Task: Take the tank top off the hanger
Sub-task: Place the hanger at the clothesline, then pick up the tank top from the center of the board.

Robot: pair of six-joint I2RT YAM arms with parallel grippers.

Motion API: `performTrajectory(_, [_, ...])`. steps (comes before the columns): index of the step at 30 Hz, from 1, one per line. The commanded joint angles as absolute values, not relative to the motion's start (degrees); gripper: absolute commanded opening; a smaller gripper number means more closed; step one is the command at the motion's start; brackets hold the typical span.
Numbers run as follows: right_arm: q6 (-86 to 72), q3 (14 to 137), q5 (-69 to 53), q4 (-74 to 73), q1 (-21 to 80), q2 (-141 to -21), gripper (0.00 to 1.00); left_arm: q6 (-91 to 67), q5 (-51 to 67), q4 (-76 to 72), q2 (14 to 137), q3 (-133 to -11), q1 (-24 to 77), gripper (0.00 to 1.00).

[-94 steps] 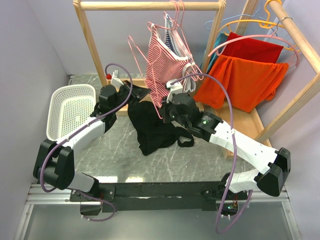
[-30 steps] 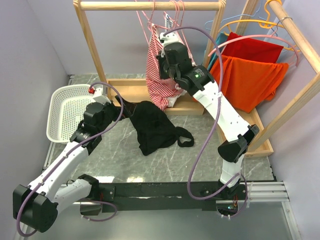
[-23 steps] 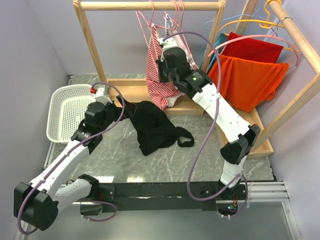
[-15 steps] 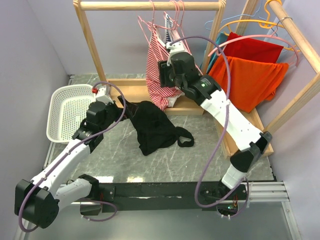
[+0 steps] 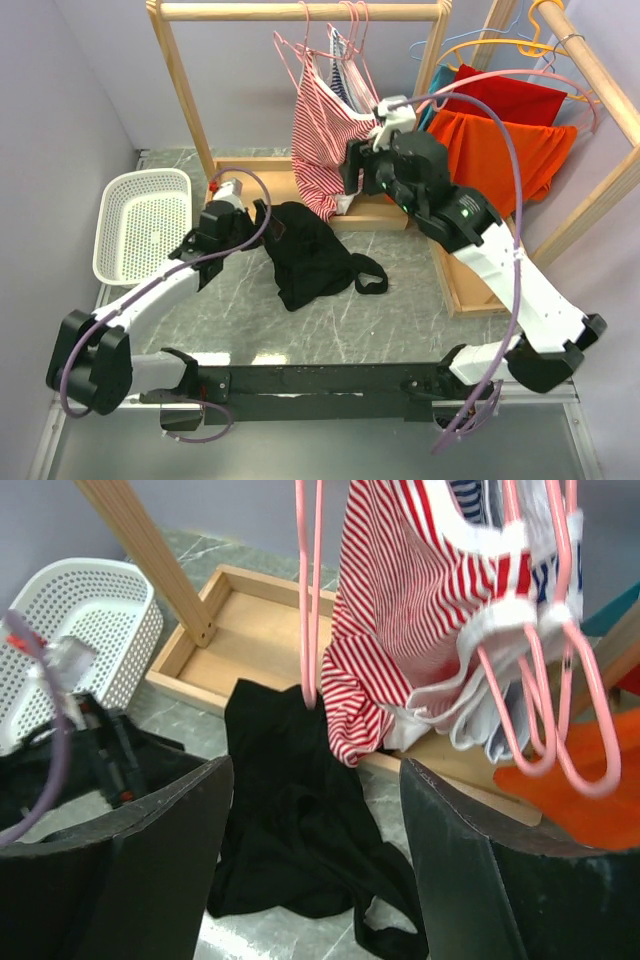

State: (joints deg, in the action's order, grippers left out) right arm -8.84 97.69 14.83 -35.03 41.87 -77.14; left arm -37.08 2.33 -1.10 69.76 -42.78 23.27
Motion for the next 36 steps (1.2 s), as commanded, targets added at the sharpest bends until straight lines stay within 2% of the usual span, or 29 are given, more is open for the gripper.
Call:
performTrajectory(1, [-10.6, 92.0, 16.5, -31.6, 43.1, -70.7, 0.75, -33.8, 0.5, -2.5, 74.2, -45.3, 29.7, 0.99])
performTrajectory(8, [-12.9, 84.7, 17.9, -30.8, 43.2, -62.2, 0.77, -34.1, -1.8, -1.0, 84.8, -49.0, 36.9, 0.99])
performTrajectory(17, [-14.1, 79.5, 19.4, -31.6, 43.3, -57.5, 0.79, -29.2, -5.4, 2.2, 93.0, -53.2, 38.5, 1.0])
performTrajectory(24, [-15.6, 76.8, 18.4, -31.0, 43.1, -55.7, 0.8, -28.3, -5.5, 7.1, 106.3, -62.9, 38.6, 0.99])
performTrajectory(30, [-16.9, 75.2, 17.5, -30.6, 43.2, -54.8, 0.8, -29.0, -4.9, 7.8, 109.7, -64.0, 38.6, 0.99])
performTrajectory(32, [-16.9, 75.0, 17.8, -30.8, 43.2, -54.8, 0.8, -29.3, -4.8, 8.0, 109.5, -63.5, 38.6, 0.91])
performTrajectory(33, [-16.8, 74.9, 18.3, -30.7, 43.2, -54.8, 0.8, -29.4, -4.5, 7.9, 109.2, -63.1, 38.5, 0.79])
performTrajectory(35, [-16.7, 74.5, 18.6, -30.8, 43.2, -54.8, 0.8, -29.6, -4.4, 7.7, 107.8, -62.3, 38.6, 0.63])
performTrajectory(36, [-16.9, 74.4, 18.8, -30.7, 43.2, -54.8, 0.8, -29.6, -4.4, 7.8, 107.1, -61.6, 38.6, 0.48])
